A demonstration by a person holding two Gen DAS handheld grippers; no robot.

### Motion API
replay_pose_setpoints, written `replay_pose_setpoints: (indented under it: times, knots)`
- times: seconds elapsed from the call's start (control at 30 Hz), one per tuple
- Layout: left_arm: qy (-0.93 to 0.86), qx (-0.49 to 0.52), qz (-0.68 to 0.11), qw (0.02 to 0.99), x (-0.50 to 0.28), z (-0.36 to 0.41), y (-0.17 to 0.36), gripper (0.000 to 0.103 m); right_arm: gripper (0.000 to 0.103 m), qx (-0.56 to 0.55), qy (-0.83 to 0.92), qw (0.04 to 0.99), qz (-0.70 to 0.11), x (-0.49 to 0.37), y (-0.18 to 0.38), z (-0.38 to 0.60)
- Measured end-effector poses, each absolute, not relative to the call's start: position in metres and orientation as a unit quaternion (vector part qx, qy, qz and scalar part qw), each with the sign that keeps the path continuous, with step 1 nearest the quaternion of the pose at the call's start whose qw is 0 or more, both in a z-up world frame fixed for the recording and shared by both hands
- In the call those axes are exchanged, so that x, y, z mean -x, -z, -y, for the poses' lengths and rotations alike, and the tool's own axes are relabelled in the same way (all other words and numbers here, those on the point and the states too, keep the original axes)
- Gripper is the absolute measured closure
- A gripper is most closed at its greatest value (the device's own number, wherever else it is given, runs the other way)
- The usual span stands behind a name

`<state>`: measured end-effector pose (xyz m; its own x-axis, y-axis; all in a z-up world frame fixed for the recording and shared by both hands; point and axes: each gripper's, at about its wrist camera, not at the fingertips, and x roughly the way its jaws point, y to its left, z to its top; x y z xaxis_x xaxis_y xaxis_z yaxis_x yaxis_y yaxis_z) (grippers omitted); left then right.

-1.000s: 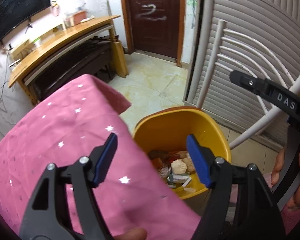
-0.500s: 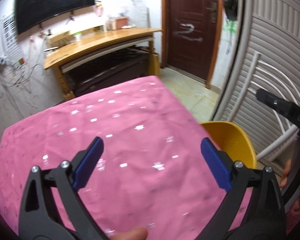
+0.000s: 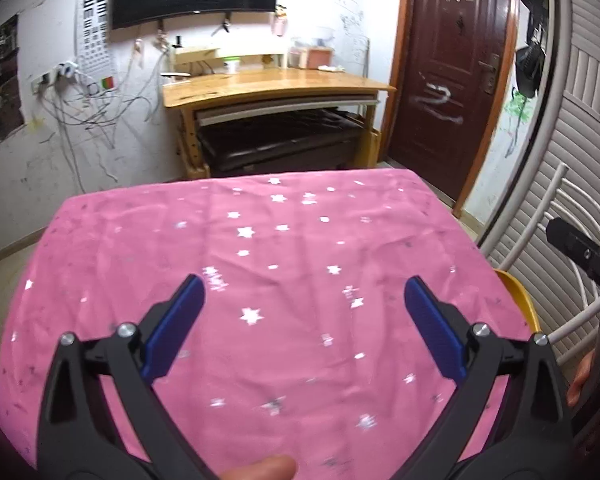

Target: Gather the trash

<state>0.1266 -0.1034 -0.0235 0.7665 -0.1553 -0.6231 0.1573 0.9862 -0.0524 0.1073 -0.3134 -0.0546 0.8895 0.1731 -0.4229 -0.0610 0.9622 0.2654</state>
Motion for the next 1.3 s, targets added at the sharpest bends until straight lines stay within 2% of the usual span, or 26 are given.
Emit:
replay_pose_setpoints:
  times: [0.67,1.3]
  knots:
    - [0.017,0.025,-0.285,0.958,-0.067,0.006,0.013,0.007,0.009,-0.048,-0.146,0.96,-0.235,-0.087,0.05,0.187]
    - [0.003,0.041,-0.286,0.957,-0.059,-0.013,0.013,0.007,0.009,-0.037,-0.161,0.958,-0.236,-0.085,0.048,0.169]
